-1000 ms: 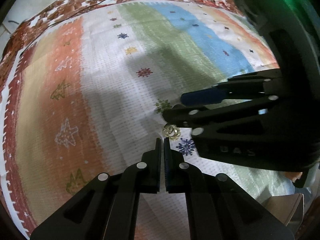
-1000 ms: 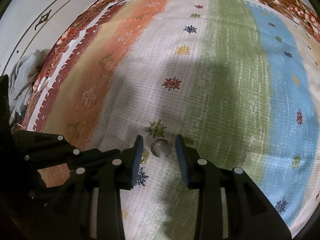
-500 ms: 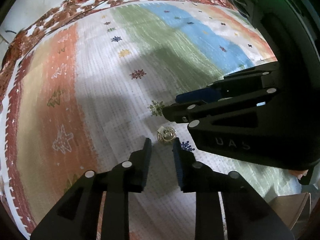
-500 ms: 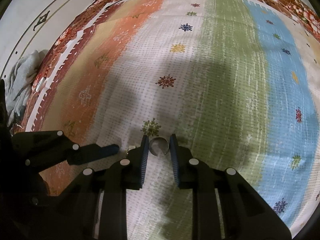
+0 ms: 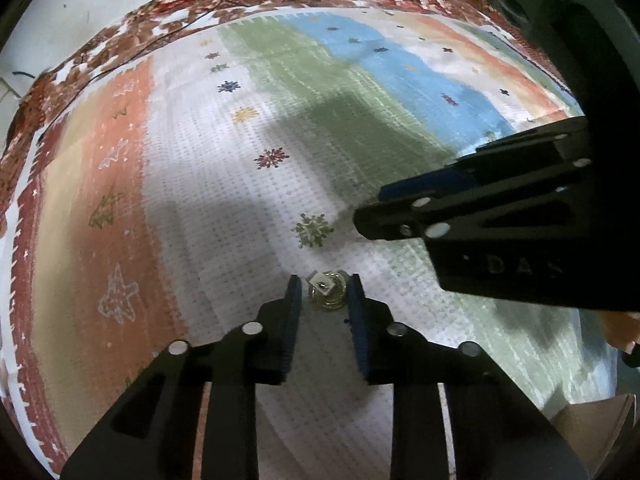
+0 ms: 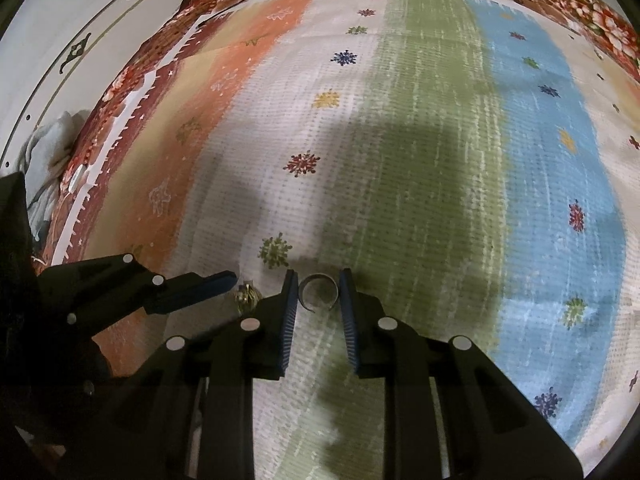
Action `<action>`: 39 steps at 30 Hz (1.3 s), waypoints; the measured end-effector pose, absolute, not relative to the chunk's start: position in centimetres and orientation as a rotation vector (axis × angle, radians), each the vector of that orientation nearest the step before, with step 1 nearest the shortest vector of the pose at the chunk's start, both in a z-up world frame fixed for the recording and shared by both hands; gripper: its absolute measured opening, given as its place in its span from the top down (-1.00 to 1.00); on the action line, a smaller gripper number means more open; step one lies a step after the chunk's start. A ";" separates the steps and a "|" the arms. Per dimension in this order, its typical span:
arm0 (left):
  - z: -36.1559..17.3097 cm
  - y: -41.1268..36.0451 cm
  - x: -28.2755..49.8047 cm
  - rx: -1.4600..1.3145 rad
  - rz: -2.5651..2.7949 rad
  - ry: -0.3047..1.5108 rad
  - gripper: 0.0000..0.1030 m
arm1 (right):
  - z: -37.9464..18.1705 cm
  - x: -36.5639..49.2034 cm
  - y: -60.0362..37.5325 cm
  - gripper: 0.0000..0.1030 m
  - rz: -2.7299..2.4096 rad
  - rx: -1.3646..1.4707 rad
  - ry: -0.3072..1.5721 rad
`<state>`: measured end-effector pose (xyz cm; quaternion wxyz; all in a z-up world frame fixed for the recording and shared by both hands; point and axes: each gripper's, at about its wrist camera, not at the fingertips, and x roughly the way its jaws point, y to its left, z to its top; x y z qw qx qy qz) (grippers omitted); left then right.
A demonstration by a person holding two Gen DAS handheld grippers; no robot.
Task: Organize jewelry
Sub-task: 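Grasp the silver ring with the right tool beside the left tool, then carry the gold charm with the left tool while the right tool carries the ring into the tin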
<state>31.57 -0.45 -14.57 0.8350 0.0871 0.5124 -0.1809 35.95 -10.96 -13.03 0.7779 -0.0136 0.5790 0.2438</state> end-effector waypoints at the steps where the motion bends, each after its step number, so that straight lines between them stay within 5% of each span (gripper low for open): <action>1: -14.6 -0.6 31.6 0.191 -0.385 1.082 0.68 | -13.0 35.9 -11.0 0.56 0.526 -0.029 1.252; 39: -6.7 0.1 24.9 0.103 -0.350 0.947 0.69 | -5.7 26.3 -15.0 0.56 0.444 -0.112 1.071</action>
